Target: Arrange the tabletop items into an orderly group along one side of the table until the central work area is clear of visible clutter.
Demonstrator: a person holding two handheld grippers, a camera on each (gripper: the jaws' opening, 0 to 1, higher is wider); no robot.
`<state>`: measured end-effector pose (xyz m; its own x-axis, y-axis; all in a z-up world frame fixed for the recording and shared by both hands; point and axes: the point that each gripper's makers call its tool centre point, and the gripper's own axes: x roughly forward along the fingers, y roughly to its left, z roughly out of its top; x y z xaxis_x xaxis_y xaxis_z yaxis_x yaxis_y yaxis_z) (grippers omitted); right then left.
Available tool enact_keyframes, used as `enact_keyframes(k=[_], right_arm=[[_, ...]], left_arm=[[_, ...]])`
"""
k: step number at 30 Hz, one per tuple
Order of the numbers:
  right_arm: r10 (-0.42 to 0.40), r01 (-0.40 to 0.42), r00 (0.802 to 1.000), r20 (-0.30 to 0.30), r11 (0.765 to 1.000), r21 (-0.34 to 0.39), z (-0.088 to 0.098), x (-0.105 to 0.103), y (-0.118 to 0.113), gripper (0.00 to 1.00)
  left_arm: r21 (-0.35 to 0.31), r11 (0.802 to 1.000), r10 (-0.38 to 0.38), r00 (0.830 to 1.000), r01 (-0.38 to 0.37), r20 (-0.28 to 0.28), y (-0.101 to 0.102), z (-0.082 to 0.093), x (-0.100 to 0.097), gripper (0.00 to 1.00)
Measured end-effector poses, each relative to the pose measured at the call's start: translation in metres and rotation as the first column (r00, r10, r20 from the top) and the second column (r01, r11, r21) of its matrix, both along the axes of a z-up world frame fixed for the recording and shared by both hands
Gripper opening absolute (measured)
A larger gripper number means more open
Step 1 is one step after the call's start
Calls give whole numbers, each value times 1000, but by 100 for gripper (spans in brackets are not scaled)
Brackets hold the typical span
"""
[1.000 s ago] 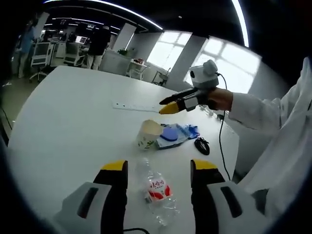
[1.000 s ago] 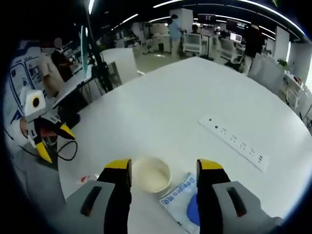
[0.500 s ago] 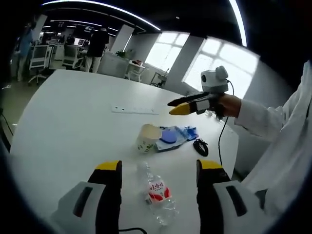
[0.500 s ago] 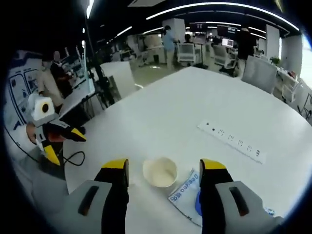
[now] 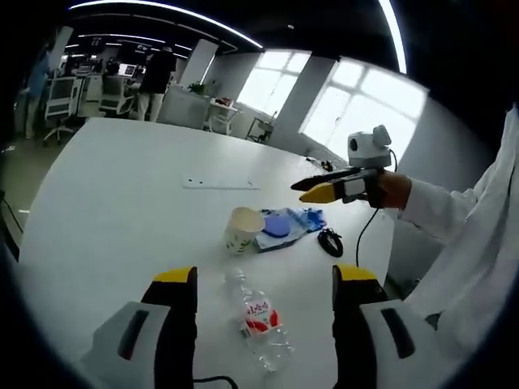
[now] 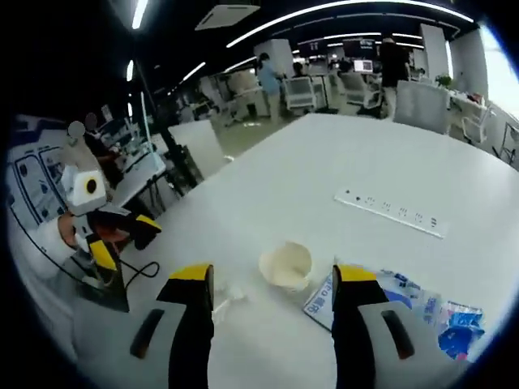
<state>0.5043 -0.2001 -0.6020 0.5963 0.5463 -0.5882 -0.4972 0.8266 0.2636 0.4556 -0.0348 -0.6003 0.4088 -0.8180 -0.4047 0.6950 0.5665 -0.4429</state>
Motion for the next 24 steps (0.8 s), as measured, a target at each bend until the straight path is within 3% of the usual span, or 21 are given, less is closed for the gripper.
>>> enact_keyframes(k=[12, 24], right_arm=[[-51, 56, 997, -52, 995, 80, -13, -34, -7, 56], [-63, 91, 988, -139, 974, 205, -30, -56, 6, 54]], left_arm=[[13, 1000, -5, 1000, 5, -1, 4, 2, -2, 69], [31, 999, -17, 1000, 18, -24, 8, -6, -12, 70]])
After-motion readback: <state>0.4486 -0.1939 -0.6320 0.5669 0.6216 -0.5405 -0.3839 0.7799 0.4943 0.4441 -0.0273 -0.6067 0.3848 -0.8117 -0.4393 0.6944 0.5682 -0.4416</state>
